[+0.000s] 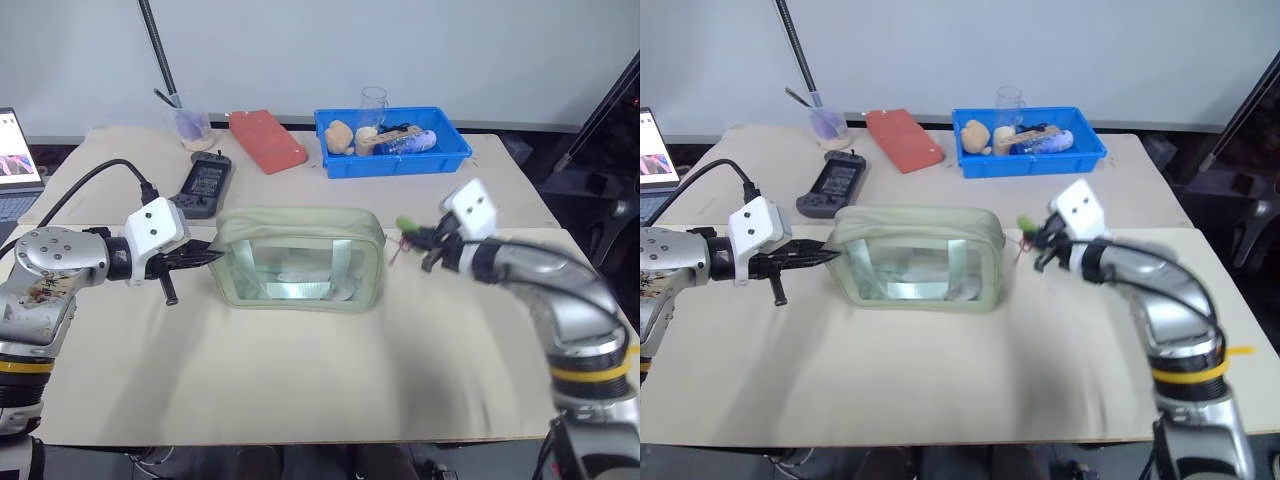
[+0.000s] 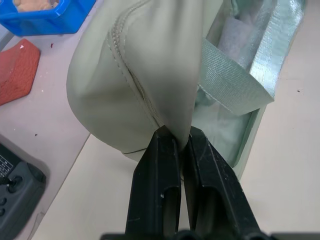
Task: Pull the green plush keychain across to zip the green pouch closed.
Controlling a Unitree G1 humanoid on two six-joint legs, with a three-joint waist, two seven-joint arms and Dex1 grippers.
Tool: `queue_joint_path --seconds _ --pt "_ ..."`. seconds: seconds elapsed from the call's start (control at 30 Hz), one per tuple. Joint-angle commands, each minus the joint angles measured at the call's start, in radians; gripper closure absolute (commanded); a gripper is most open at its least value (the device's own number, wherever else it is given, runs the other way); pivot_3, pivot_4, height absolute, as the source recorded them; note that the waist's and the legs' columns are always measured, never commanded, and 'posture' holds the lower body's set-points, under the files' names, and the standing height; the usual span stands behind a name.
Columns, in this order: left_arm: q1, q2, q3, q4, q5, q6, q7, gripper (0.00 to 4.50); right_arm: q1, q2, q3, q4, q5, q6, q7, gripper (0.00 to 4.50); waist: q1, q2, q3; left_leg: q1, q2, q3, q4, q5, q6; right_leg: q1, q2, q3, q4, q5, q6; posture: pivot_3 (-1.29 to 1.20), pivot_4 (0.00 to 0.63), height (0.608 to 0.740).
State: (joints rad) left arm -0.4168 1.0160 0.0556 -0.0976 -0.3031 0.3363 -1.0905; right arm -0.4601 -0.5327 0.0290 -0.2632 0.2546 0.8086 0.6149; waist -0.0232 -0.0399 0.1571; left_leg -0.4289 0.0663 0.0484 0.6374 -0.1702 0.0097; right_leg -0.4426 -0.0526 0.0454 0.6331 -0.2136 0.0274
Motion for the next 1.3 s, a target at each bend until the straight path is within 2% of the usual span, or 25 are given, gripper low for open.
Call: queue_joint_path --seconds 0.03,0.23,0.33,0.37,0.5,0.6,0.7,0.77,0.9,1.0,1.13,1.3 --pt "0.003 0.007 -0.003 -0.002 0.026 0.014 0.007 4.50 0.012 0.060 0.027 -0.003 -0.007 -0.012 -0.055 4.45 -0.001 0.000 0.000 0.000 0.000 0.000 0.000 0.000 0.000 0.000 0.000 0.000 0.000 0.000 0.000 0.00 0.150 0.740" --pt "0.010 -0.003 -0.009 -0.022 0.026 0.025 0.013 4.50 0.013 0.170 0.011 0.038 0.058 0.032 -0.077 4.45 0.001 0.000 0.000 0.003 0.001 0.000 0.000 0.000 0.000 0.002 0.000 0.000 0.000 0.000 0.000 0.00 0.150 0.740" --pt "0.011 -0.008 -0.004 -0.022 0.025 0.023 0.020 4.50 -0.011 0.160 -0.012 0.063 0.079 0.027 -0.045 4.45 0.002 0.000 0.000 0.003 0.001 0.000 0.000 0.000 0.000 0.003 0.000 0.000 0.000 0.000 0.000 0.00 0.150 0.740" --pt "0.009 -0.010 0.004 -0.021 0.018 0.027 0.022 4.50 -0.021 0.135 -0.017 0.068 0.079 0.015 -0.022 4.10 0.002 0.000 0.000 0.003 0.001 0.000 0.000 0.000 0.000 0.003 0.000 0.000 0.000 0.000 0.000 0.00 0.150 0.740" --pt "0.006 -0.008 0.043 -0.014 -0.026 0.049 0.002 2.94 -0.070 -0.006 -0.042 0.103 0.093 -0.027 0.103 2.76 0.006 0.001 0.001 0.003 0.000 0.000 0.000 0.000 0.000 0.002 0.000 0.000 -0.001 0.000 0.000 0.00 0.150 0.740" --pt "0.002 0.005 0.079 0.013 -0.041 0.038 -0.011 1.52 -0.107 -0.147 -0.057 0.144 0.104 -0.073 0.233 1.74 0.009 0.001 0.001 0.002 0.000 0.000 0.000 0.000 0.000 0.002 0.000 0.000 -0.002 0.000 0.000 0.00 0.150 0.740" --pt "-0.026 0.013 0.150 0.027 -0.112 0.106 -0.020 0.10 -0.151 -0.250 -0.083 0.184 0.116 -0.127 0.332 0.69 0.010 0.001 0.001 -0.001 0.000 0.000 0.000 0.000 0.000 0.000 0.000 -0.001 -0.003 0.000 0.000 0.00 0.150 0.740" --pt "-0.045 0.024 0.219 0.018 -0.187 0.189 -0.021 0.00 -0.198 -0.313 -0.105 0.176 0.157 -0.119 0.414 0.03 0.010 0.001 0.002 -0.001 0.000 0.000 0.000 0.000 0.000 0.000 0.000 -0.001 -0.003 0.000 0.001 0.00 0.150 0.740" --pt "-0.054 0.067 0.340 -0.018 -0.324 0.361 -0.022 0.00 -0.295 -0.395 -0.151 0.130 0.268 -0.034 0.505 0.03 0.003 0.001 0.002 -0.001 0.000 0.000 -0.002 0.000 0.000 -0.001 0.000 0.000 -0.003 0.001 0.003 0.00 0.150 0.740" --pt "-0.056 0.112 0.386 -0.002 -0.336 0.409 -0.006 0.00 -0.357 -0.426 -0.179 0.058 0.370 0.070 0.512 0.03 0.004 0.002 0.003 -0.001 0.001 0.000 -0.004 0.000 0.000 -0.002 0.000 0.000 -0.003 0.000 0.003 0.00 0.150 0.740" --pt "-0.072 0.143 0.393 0.025 -0.359 0.425 -0.024 0.00 -0.388 -0.425 -0.191 -0.032 0.468 0.169 0.475 0.03 0.008 0.002 0.003 0.000 0.001 0.000 -0.005 0.000 0.000 -0.002 0.000 -0.001 -0.003 -0.002 -0.001 0.00 0.150 0.740" --pt "-0.087 0.146 0.365 0.050 -0.350 0.401 -0.040 0.00 -0.376 -0.430 -0.186 -0.059 0.474 0.162 0.440 0.03 0.013 0.002 0.003 -0.001 -0.001 0.003 -0.004 0.000 0.000 -0.002 -0.003 -0.001 -0.003 -0.002 -0.001 0.00 0.150 0.740"
